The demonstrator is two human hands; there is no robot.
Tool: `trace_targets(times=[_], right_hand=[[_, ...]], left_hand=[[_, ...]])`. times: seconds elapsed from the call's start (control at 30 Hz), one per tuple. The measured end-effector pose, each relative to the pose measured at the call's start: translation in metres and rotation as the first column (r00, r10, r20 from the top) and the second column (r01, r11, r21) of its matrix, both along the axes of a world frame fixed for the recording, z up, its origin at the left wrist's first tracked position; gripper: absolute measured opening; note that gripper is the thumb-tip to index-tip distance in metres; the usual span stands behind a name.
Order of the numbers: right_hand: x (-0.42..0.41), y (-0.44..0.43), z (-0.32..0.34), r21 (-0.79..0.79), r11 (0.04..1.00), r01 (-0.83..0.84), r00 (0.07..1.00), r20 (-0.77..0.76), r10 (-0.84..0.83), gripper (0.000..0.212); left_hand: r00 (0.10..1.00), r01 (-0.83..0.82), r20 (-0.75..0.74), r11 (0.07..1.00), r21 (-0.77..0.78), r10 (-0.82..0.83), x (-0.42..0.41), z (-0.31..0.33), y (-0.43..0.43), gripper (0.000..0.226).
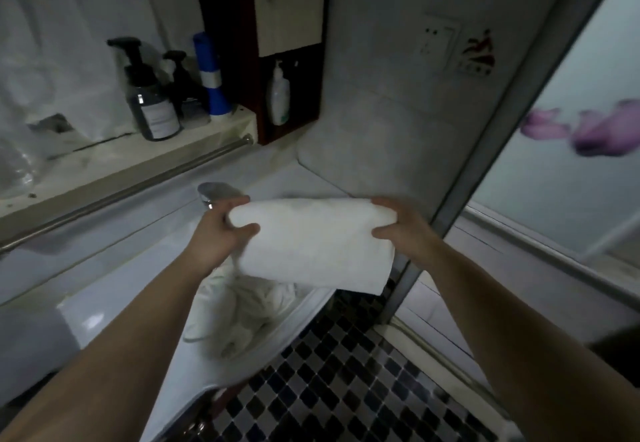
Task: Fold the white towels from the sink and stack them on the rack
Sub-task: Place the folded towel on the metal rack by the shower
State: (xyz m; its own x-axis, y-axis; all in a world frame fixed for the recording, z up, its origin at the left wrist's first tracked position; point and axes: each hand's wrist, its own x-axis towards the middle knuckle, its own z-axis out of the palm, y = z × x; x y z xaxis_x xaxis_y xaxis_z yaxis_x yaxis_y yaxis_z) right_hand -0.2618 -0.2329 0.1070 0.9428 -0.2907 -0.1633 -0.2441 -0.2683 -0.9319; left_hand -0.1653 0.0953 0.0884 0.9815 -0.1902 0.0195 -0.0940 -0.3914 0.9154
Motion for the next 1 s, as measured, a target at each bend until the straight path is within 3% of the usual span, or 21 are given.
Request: trace_targets(times=[0.07, 0.2, 0.27, 0.43, 0.7, 1.0], right_hand=[[-0.026, 0.004, -0.001, 0.041, 0.982, 0.183, 0.983, 0.015, -0.184, 0.059], [-0.092, 0.024, -0.008, 0.179, 0.901, 0.395, 0.917, -0.018, -0.399, 0.058], [-0.12, 0.036, -0.008, 0.253, 0.858, 0.448, 0.887, -0.007, -0.461, 0.056], [-0.212, 0.074, -0.011, 0.195, 0.719, 0.667, 0.729, 0.03, -0.684, 0.047], [-0.344, 0.127, -0.012, 0.228, 0.558, 0.798, 0.566, 0.034, -0.824, 0.043], [-0.49, 0.22, -0.005, 0.307, 0.487, 0.818, 0.486, 0.086, -0.87, 0.035]], left_hand=[[0.991, 0.132, 0.002, 0.991, 0.006, -0.132, 0.006, 0.001, -0.008, 0.05], [0.951, 0.31, -0.001, 0.948, -0.075, -0.311, -0.001, -0.001, -0.02, 0.039], [0.948, 0.317, 0.002, 0.941, -0.118, -0.319, -0.007, -0.003, -0.022, 0.034], [0.866, 0.497, -0.025, 0.865, -0.07, -0.499, -0.047, -0.015, -0.038, 0.028], [0.791, 0.611, 0.052, 0.783, -0.115, -0.61, -0.145, -0.022, -0.045, 0.021], [0.769, 0.639, 0.092, 0.754, -0.152, -0.632, -0.274, -0.018, -0.001, 0.024]])
